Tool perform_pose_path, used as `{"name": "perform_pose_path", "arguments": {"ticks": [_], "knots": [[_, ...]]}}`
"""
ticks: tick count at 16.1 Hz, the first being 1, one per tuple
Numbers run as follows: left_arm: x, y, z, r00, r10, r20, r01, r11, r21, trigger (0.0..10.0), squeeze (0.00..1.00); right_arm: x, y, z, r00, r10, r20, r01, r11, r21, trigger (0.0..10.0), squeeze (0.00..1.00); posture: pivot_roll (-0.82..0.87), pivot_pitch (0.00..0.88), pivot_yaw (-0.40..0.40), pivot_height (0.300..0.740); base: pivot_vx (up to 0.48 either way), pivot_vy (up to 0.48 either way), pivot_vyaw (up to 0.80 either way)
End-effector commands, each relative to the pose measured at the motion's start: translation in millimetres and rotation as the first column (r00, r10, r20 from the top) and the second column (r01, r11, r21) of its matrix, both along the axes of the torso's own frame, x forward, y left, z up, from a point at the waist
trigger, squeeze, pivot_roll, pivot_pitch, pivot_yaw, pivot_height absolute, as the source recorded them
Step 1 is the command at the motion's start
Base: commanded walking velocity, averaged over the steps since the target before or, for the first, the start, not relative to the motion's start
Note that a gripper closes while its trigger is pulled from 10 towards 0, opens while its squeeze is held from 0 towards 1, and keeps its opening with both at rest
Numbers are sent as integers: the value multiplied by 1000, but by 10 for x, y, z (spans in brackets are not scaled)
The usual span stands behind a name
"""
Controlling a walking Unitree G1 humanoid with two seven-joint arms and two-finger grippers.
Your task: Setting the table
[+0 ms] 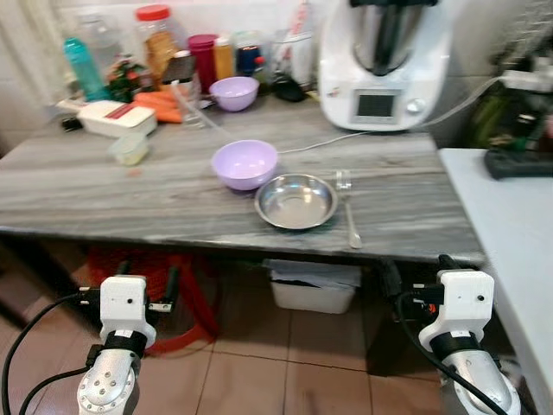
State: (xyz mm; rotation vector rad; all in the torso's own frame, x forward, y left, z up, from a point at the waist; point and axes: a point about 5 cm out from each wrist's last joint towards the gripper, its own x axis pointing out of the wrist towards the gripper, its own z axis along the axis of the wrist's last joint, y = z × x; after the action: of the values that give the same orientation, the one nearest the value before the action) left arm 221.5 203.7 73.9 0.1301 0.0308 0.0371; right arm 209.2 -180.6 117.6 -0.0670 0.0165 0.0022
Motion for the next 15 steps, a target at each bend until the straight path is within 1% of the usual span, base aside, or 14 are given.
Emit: {"name": "perform_pose_path", "arguments": {"ticks": [1, 3, 4, 5, 8, 9, 10, 12, 15], "knots": [[48, -1, 31, 1000, -4, 9, 4, 1000, 8, 10000, 0, 29, 9, 49, 1000, 0, 18, -1, 1000, 5, 10000, 0, -74, 3, 93, 740, 0, 0, -800], [134, -12, 57, 1000, -28, 14, 28, 1000, -6, 10000, 0, 54, 23, 59, 1000, 11, 26, -11, 1000, 1, 10000, 0, -74, 2, 98, 740, 0, 0, -800], [151, -7, 69, 1000, -23, 17, 24, 1000, -5, 10000, 0, 58, 25, 57, 1000, 10, 26, -10, 1000, 3, 10000, 0, -74, 2, 98, 740, 0, 0, -800], [169, -1, 89, 999, -22, 23, 22, 1000, 21, 10000, 0, 58, 30, 60, 999, 7, 32, -7, 1000, 6, 10000, 0, -77, 6, 101, 740, 0, 0, -406], [202, -17, 114, 999, -19, 30, 18, 1000, 25, 10000, 0, 57, 65, 63, 999, 16, 36, -17, 1000, 10, 10000, 0, -80, 11, 104, 740, 0, 0, 0], [215, -30, 124, 999, -22, 33, 21, 999, 33, 10000, 0, 64, 64, 70, 999, 8, 37, -7, 1000, -7, 10000, 0, -79, 13, 106, 740, 0, 0, 0], [233, -46, 129, 999, -36, 33, 35, 999, 32, 10000, 0, 75, 94, 101, 998, 40, 53, -37, 998, -46, 10000, 0, -81, 14, 108, 740, 0, 0, 0], [255, -58, 172, 997, -61, 53, 60, 998, 21, 10000, 0, 71, 119, 98, 997, 58, 58, -55, 997, -57, 10000, 0, -78, 15, 108, 740, 0, 0, 800], [286, -58, 241, 996, -61, 63, 62, 998, -13, 10000, 0, 93, 122, 120, 996, 52, 69, -50, 998, -23, 10000, 0, -78, 18, 109, 740, 0, 0, 800]]}}
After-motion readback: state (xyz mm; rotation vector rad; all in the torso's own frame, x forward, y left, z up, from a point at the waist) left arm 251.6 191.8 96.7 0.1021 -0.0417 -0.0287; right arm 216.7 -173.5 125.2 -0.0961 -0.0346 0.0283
